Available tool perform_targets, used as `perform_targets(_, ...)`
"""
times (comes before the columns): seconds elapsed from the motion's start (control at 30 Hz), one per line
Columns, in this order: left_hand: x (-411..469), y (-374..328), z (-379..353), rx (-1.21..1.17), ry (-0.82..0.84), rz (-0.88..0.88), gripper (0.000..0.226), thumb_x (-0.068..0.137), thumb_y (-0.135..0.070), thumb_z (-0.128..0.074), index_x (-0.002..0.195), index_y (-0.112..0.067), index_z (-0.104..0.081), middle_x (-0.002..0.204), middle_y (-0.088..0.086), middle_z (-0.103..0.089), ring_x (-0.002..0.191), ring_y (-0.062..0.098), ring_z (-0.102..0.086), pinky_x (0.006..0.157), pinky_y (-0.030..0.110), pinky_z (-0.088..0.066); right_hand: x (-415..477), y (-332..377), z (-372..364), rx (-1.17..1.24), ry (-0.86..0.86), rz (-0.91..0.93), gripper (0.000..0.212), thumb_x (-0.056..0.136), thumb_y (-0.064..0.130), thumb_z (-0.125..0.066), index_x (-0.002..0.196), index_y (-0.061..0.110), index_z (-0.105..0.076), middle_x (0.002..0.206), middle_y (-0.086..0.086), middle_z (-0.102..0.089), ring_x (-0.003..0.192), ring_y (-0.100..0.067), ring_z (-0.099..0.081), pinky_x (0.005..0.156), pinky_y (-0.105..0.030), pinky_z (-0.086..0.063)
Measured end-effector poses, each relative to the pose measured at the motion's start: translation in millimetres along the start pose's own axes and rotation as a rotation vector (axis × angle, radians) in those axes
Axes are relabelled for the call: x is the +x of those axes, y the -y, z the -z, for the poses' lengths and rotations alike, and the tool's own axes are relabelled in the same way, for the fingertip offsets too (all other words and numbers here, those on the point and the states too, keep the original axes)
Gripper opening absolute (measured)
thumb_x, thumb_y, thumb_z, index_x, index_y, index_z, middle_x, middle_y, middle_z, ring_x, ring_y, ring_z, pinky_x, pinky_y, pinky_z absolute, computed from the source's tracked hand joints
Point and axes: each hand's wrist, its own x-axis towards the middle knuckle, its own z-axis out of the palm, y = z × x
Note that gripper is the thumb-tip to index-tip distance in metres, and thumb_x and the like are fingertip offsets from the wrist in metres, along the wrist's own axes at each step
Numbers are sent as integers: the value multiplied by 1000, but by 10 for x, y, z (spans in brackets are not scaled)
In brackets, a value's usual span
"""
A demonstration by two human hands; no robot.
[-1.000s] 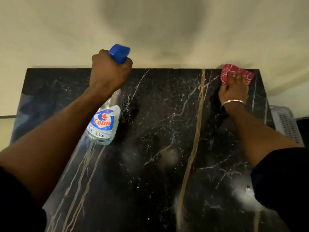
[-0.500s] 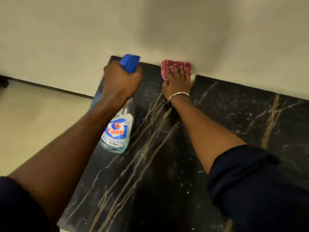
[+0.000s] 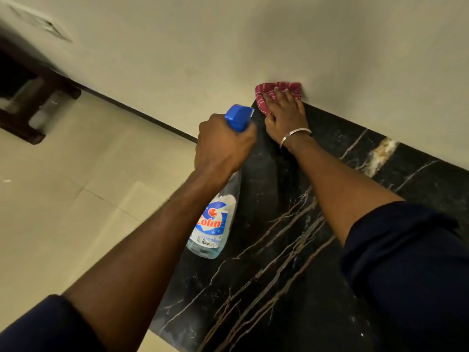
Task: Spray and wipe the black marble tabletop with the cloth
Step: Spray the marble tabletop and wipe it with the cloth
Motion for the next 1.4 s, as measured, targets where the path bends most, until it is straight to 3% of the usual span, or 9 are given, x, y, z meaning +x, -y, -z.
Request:
perform_targets(0.3, -355, 125, 340, -31, -42, 15, 21, 87, -37, -58, 82, -17, -53, 58, -8, -44, 49, 8, -45, 53, 16, -35, -678, 465, -111, 22, 56, 288, 59, 93, 25, -42, 151, 21, -32, 161, -7, -24, 149, -29, -16, 120, -46, -8)
perform_targets(0.53, -1004, 376, 716, -57, -103, 115, 27, 87, -35, -60, 66, -29, -45, 53, -9, -42, 44, -1, -45, 45, 3, -33, -1550, 1013, -260, 32, 72, 432, 58, 90, 21, -51, 147, 19, -40, 157, -10, -31, 147, -32, -22, 120, -48, -10)
perform_targets(0.77, -1785, 704, 1132, -66, -151, 261, 22, 90, -24, -60, 70, -23, -50, 55, -4, -46, 45, 5, -44, 47, 8, -36, -2439, 1639, -438, 47, 205, 544, 61, 90, 30, -43, 150, 26, -33, 160, -6, -25, 149, -28, -15, 121, -52, -9)
perform_targets(1.03, -2106, 1022, 1333, -43, -214, 367, 17, 89, -24, -60, 77, -14, -54, 59, 2, -48, 52, 12, -43, 54, 19, -36, -3180, 2155, -606, 44, 236, 692, 54, 91, 35, -58, 142, 26, -45, 155, -4, -37, 146, -29, -26, 119, -46, -2)
perform_targets(1.17, -2035, 936, 1243, -40, -195, 346, 16, 91, -25, -59, 84, -10, -55, 59, -1, -46, 52, 10, -43, 54, 17, -35, -3300, 2169, -632, -183, 201, 819, 66, 95, 57, -40, 149, 22, -30, 155, -4, -36, 146, -29, -26, 121, -47, -12)
perform_targets(1.27, -1942, 875, 1182, -53, -195, 324, 15, 91, -24, -59, 85, -10, -55, 59, -2, -46, 52, 10, -43, 54, 16, -34, -3273, 2108, -577, -253, 116, 929, 67, 92, 59, -24, 146, 20, -19, 151, -1, -43, 142, -26, -35, 119, -45, -20)
perform_targets(1.33, -1872, 844, 1145, -60, -184, 299, 15, 91, -23, -59, 83, -10, -55, 59, -1, -45, 52, 10, -43, 53, 16, -34, -3115, 1976, -572, -198, 119, 1060, 65, 92, 56, -36, 145, 21, -26, 150, -1, -45, 142, -26, -34, 120, -45, -17)
perform_targets(1.4, -1803, 832, 1113, -61, -168, 272, 16, 90, -22, -60, 79, -12, -54, 58, -1, -45, 50, 9, -42, 51, 13, -33, -2845, 1756, -537, -22, 158, 1081, 52, 88, 40, -59, 137, 23, -50, 144, -3, -50, 140, -25, -33, 119, -47, -19)
